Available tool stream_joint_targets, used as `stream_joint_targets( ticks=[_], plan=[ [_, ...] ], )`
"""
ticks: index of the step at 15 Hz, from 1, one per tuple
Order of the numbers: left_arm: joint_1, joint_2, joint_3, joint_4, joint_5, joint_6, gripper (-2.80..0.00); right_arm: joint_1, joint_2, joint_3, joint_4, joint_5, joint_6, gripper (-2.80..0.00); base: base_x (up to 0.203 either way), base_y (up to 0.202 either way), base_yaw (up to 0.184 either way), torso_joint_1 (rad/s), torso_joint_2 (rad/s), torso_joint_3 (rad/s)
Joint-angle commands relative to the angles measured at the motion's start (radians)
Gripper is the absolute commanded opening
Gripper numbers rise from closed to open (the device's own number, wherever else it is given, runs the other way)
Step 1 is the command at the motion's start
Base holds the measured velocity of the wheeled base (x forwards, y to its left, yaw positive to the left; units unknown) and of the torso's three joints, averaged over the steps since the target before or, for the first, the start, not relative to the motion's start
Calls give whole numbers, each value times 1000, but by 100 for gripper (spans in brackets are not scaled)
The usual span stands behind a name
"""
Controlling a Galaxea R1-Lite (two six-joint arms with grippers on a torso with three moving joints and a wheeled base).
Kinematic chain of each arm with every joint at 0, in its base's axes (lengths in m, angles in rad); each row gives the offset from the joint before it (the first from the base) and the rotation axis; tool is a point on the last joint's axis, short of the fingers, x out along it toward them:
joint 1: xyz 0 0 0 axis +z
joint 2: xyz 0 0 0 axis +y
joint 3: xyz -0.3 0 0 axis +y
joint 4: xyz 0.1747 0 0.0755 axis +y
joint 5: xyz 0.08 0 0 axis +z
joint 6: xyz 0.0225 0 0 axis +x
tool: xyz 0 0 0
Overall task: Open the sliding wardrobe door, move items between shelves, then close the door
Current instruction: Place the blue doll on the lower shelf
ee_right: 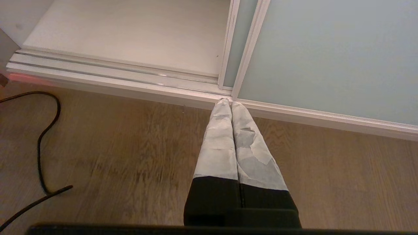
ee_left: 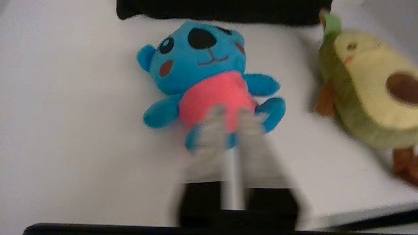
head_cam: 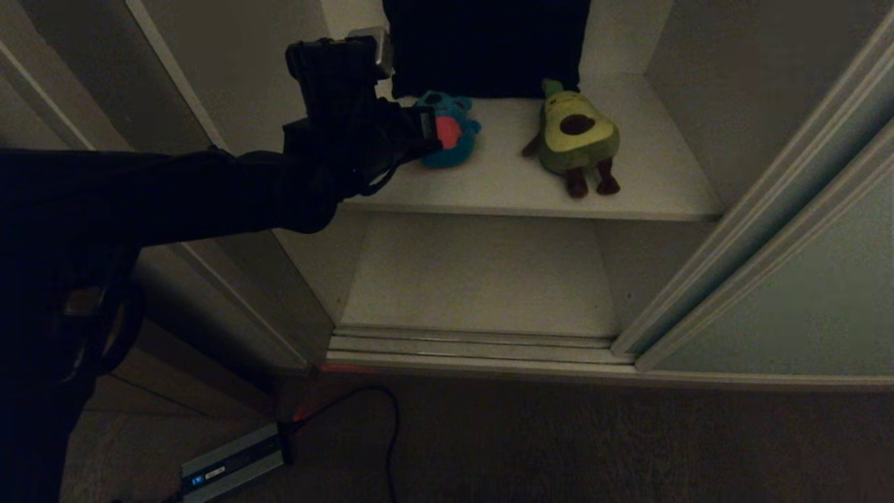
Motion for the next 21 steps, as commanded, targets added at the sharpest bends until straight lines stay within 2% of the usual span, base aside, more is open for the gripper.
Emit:
stream_joint_targets(
  ticks=[1,5,6,7,9,11,21],
  plan=[
    [-2,-19,0,37,3,19,0,0,0,3,0,1,-1,-280,0,0,0,0,0,0],
    [0,-17,2,65,25,55,0,0,0,3,0,1,-1,-280,0,0,0,0,0,0],
    [-1,1,1,69,63,66,0,0,0,3,0,1,-1,-280,0,0,0,0,0,0],
    [-2,10,1,59,67,72,0,0,0,3,0,1,-1,-280,0,0,0,0,0,0],
    [-2,11,1,56,67,73,0,0,0,3,0,1,-1,-280,0,0,0,0,0,0],
    [-2,24,12,6,66,74,0,0,0,3,0,1,-1,-280,0,0,0,0,0,0],
    [-2,35,6,16,67,70,0,0,0,3,0,0,-1,-280,8,0,0,0,0,0]
  ],
)
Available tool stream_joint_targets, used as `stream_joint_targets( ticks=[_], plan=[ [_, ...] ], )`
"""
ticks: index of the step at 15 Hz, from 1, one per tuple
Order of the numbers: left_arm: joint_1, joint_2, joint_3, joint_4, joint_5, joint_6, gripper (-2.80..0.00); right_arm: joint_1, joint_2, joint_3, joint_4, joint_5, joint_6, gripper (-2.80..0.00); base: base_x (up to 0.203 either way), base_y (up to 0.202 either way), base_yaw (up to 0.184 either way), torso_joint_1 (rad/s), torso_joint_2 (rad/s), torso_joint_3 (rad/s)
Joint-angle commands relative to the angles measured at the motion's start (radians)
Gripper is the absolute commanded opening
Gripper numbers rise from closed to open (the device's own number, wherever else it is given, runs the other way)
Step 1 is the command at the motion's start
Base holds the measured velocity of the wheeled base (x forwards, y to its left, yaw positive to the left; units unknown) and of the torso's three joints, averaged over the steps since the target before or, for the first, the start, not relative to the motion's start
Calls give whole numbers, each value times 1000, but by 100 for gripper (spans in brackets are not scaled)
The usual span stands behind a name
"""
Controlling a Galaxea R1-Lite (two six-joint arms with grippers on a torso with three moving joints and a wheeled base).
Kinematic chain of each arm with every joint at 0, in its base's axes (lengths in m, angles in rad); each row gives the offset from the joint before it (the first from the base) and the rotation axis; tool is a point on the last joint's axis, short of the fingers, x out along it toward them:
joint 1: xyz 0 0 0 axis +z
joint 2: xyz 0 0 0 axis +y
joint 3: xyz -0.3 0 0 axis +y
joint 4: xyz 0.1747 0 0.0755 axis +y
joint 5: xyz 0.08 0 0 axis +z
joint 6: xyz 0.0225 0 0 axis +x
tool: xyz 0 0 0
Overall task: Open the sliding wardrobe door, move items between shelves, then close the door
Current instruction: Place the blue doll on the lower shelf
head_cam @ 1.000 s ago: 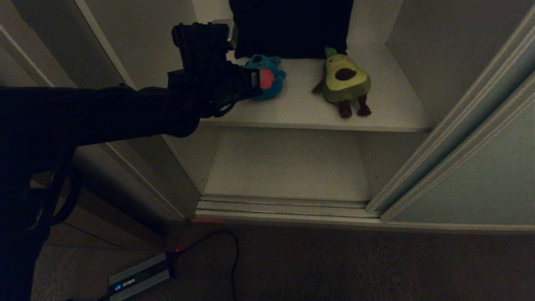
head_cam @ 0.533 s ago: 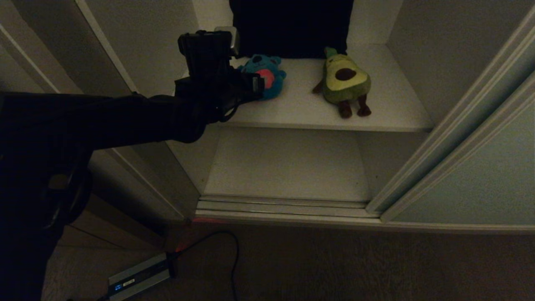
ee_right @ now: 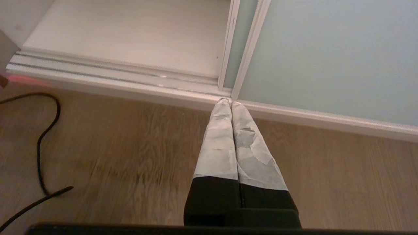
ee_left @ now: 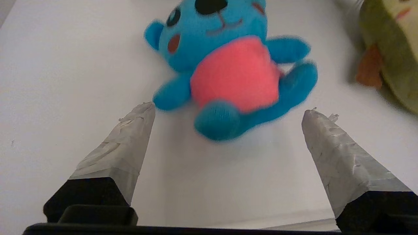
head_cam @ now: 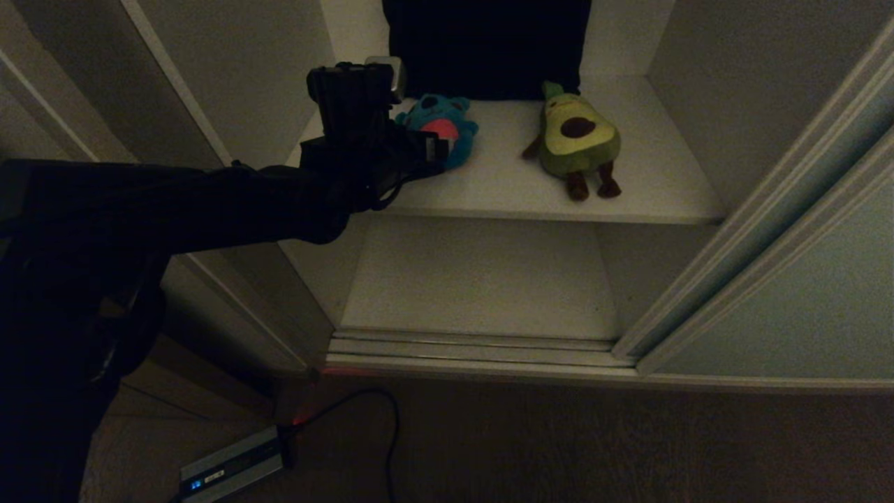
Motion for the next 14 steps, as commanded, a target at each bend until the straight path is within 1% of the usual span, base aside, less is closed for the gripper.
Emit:
stream_joint_targets(
  ticks=[1,3,6,8,10,11,12,14],
  plan=[
    [0,3,0,-14,2,0,0,0,0,3,0,1,-1,-280,170,0,-2,-2,2,2],
    [0,-2,8,-15,2,-1,0,0,0,3,0,1,-1,-280,140,0,4,11,2,2],
    [0,-9,-6,9,8,-4,0,0,0,3,0,1,-1,-280,0,0,0,0,0,0],
    [0,4,-6,5,19,-23,0,0,0,3,0,1,-1,-280,0,0,0,0,0,0],
    [0,24,-8,11,22,-95,0,0,0,3,0,1,-1,-280,0,0,0,0,0,0],
    [0,27,-8,12,22,-103,0,0,0,3,0,1,-1,-280,0,0,0,0,0,0],
    [0,39,-8,16,22,-139,0,0,0,3,0,-1,-1,-280,0,0,0,0,0,0],
    [1,34,-8,75,17,-193,0,0,0,3,0,-1,-1,-280,0,0,0,0,0,0]
  ],
)
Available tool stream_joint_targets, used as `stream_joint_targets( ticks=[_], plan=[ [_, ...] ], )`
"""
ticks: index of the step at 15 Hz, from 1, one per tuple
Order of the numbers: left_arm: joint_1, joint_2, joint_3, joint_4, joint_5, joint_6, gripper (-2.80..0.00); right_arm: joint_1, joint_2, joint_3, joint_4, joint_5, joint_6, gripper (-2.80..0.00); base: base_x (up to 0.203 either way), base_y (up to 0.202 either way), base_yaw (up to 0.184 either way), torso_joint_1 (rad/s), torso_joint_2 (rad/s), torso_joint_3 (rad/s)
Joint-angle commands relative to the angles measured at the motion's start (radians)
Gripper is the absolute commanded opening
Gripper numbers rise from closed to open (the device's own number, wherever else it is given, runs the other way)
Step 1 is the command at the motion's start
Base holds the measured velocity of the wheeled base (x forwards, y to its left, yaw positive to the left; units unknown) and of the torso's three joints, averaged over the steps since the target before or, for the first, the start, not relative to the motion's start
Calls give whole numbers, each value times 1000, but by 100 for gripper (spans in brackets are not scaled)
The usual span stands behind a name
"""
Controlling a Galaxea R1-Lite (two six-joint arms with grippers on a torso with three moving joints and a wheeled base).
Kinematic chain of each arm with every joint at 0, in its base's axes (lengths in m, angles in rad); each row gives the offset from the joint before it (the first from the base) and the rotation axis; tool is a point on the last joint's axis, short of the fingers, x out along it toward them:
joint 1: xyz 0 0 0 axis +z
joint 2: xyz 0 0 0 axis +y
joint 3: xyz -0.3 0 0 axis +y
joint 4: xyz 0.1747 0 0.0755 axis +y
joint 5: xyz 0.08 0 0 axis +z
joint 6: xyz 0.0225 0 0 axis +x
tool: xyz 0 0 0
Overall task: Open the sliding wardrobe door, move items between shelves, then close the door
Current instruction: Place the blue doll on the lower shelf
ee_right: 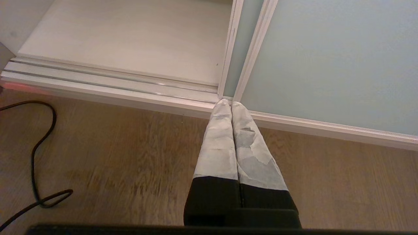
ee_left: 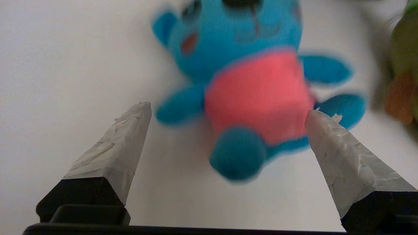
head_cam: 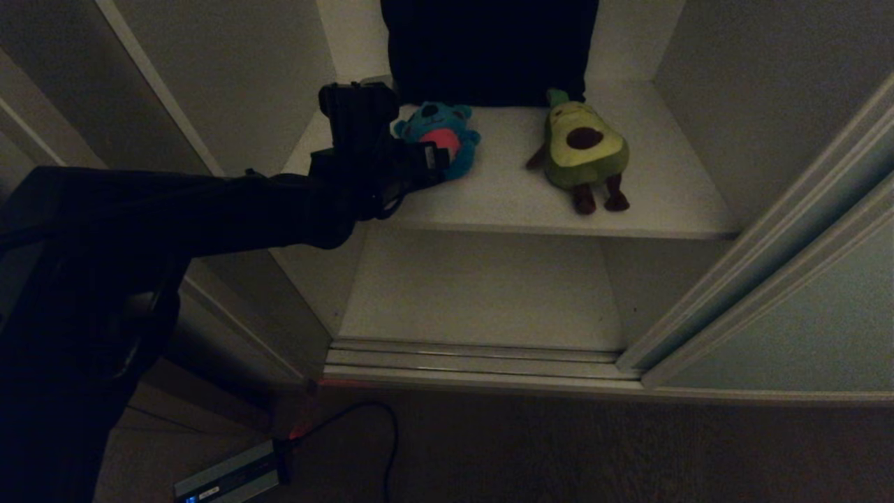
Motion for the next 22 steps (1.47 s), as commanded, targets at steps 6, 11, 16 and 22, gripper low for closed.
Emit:
stream_joint_targets(
  ticks=[6,11,16,22],
  plan=[
    [2,7,1,57,-12,-70,0,0,0,3,0,2,-1,-280,0,0,0,0,0,0],
    [6,25,1,-7,-119,-121,0,0,0,3,0,1,-1,-280,0,0,0,0,0,0],
    [8,68,1,-82,-181,-135,0,0,0,3,0,2,-1,-280,0,0,0,0,0,0],
    [9,77,-2,-104,-230,-134,-280,0,0,3,0,1,-1,-280,0,0,0,0,0,0]
  ],
)
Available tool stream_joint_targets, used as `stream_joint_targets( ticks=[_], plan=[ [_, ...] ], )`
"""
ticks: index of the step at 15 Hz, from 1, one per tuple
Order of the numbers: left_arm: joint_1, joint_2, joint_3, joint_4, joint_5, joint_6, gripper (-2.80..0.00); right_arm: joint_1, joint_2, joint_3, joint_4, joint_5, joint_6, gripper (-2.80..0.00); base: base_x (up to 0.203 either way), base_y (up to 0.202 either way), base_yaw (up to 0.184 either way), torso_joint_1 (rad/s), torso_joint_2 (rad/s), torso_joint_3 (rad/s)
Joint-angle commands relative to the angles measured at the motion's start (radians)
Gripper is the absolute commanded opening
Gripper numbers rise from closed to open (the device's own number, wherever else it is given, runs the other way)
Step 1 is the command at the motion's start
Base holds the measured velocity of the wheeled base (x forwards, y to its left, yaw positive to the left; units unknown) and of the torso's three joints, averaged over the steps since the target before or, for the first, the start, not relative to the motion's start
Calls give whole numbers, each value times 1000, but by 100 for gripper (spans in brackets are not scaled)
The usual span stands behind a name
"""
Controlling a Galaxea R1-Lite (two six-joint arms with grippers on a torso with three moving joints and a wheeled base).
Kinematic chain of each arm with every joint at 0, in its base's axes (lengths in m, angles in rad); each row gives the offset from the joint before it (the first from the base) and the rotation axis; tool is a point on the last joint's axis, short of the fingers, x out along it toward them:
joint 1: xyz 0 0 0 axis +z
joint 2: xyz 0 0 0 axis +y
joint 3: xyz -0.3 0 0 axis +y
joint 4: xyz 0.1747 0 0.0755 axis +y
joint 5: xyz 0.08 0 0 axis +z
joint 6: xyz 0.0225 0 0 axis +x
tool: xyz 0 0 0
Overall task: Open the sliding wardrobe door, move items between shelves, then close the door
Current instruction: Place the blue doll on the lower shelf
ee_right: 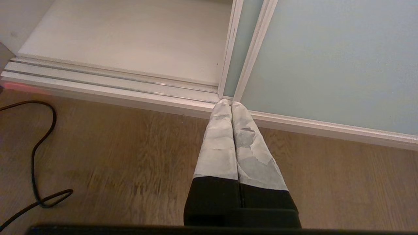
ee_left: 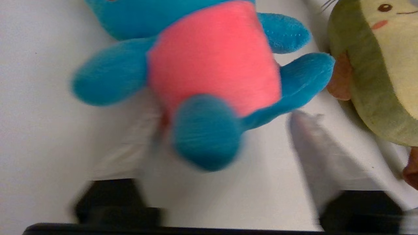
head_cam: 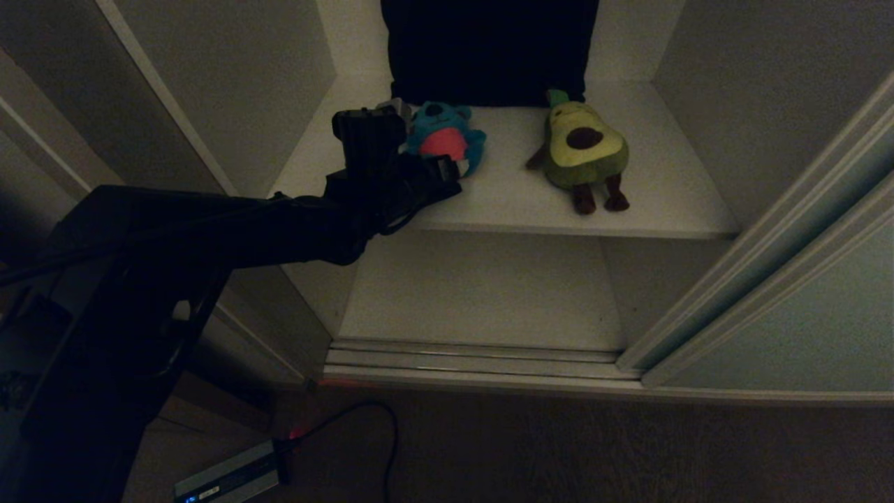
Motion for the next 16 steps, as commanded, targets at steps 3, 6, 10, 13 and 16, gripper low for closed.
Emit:
stream_joint_targets(
  ticks=[3,6,10,13,16],
  plan=[
    [0,19,-2,-37,-15,-2,-280,0,0,3,0,1,-1,-280,0,0,0,0,0,0],
    [0,14,0,-42,-18,-2,-280,0,0,3,0,1,-1,-280,0,0,0,0,0,0],
    [-3,-33,0,-28,-10,-2,-280,0,0,3,0,1,-1,-280,0,0,0,0,0,0],
    [-35,-108,2,34,20,2,-280,0,0,3,0,1,-1,-280,0,0,0,0,0,0],
    [-65,-198,21,121,95,8,-280,0,0,3,0,1,-1,-280,0,0,0,0,0,0]
  ],
)
